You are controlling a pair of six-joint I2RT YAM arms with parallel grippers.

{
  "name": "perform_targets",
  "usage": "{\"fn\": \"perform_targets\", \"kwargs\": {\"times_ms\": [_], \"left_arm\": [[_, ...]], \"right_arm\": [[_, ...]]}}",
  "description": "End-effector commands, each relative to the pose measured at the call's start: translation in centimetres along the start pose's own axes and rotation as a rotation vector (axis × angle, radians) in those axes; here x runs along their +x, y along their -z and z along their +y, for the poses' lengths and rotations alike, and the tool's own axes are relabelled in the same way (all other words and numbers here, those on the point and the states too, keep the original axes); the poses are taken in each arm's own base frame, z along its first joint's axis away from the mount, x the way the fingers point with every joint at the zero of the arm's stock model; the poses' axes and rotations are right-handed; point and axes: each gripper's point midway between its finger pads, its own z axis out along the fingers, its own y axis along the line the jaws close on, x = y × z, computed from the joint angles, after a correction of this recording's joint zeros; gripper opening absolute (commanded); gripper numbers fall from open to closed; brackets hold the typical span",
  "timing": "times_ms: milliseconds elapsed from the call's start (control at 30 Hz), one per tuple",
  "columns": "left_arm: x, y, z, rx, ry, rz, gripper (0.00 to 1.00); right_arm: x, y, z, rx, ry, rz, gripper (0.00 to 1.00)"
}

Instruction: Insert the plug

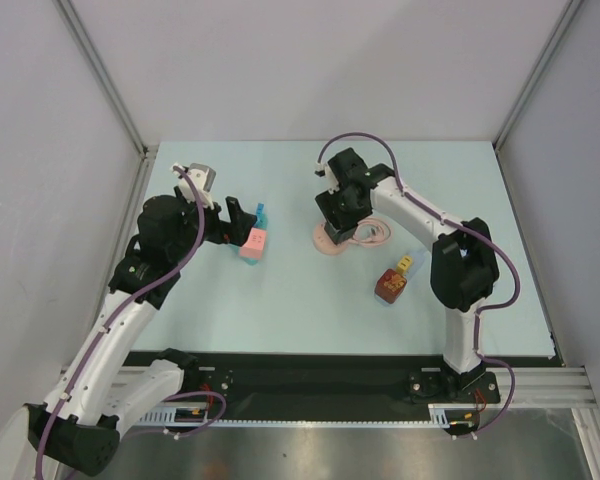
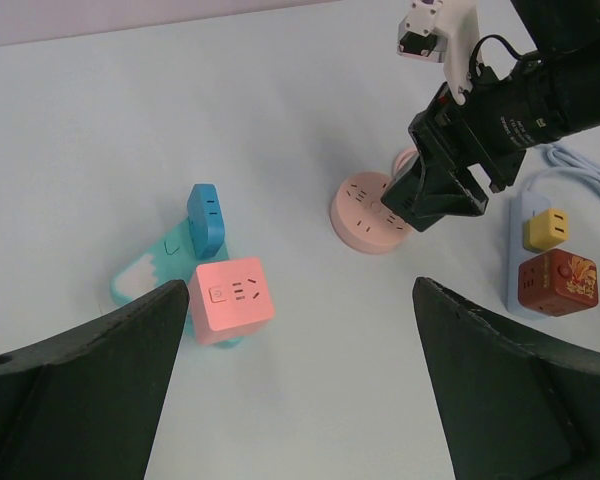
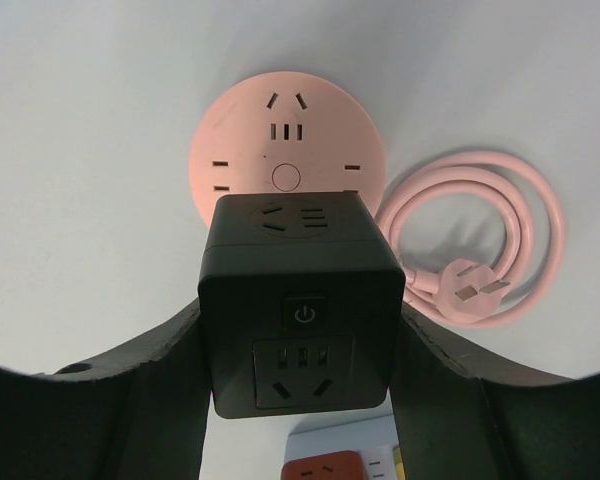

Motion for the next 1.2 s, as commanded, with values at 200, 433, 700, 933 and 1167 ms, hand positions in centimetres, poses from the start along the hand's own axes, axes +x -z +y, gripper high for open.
{"fn": "perform_targets", "kwargs": {"times_ms": [200,433,700,933,1167], "left_arm": [[-1.1,0.0,-0.2,0.011,-0.023,-0.04,1.0],[-1.1,0.1,-0.2,0.008,-0.024,-0.04,1.0],[-1.1,0.0,-0.1,0.003,-0.023,-0.039,1.0],[-1.0,0.0,-0.1,0.006,-0.022,-0.036,1.0],[-0.9,-0.1,0.0,0.001,-0.024,-0.029,1.0]], "right_arm": [[0.4,-1.1,0.8,-0.013,0.009,-0.026,0.0],[1.4,-2.2,0.5,-0.004,0.021,0.002,0.0],[1.9,-1.9,0.3,0.008,0.03,0.025,0.0],[2.7,-1.0,0.4,0.007,0.02,0.097,0.0],[2.4,-0.4,1.0,0.001,0.027,0.102,0.0]]}}
